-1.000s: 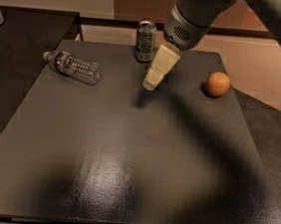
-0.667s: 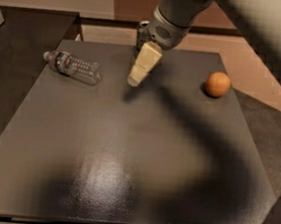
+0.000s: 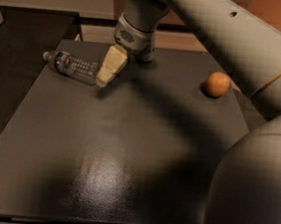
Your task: Pick water bottle
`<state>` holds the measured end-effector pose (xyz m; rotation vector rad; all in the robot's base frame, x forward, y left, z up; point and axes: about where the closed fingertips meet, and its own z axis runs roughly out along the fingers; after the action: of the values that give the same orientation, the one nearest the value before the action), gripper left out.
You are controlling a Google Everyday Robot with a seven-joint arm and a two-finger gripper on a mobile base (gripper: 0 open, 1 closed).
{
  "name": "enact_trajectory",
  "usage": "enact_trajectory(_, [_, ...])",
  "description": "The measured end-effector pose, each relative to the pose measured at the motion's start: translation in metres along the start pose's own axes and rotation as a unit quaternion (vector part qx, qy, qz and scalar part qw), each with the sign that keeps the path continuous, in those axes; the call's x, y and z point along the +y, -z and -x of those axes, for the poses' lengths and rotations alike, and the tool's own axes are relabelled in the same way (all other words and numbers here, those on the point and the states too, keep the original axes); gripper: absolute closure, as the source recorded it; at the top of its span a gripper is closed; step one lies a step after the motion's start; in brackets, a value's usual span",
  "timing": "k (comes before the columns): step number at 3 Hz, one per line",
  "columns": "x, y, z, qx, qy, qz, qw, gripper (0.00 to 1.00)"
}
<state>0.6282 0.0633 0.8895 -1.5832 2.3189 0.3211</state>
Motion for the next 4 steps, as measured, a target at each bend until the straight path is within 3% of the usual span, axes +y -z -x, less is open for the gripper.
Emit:
enact_trajectory(2, [0.027,-0.034,0.056,-0.003,0.033,0.029,0.999,0.0])
enact_trajectory(4, [0.025,-0.061,0.092,0.02,0.056,0.024,0.998,0.0])
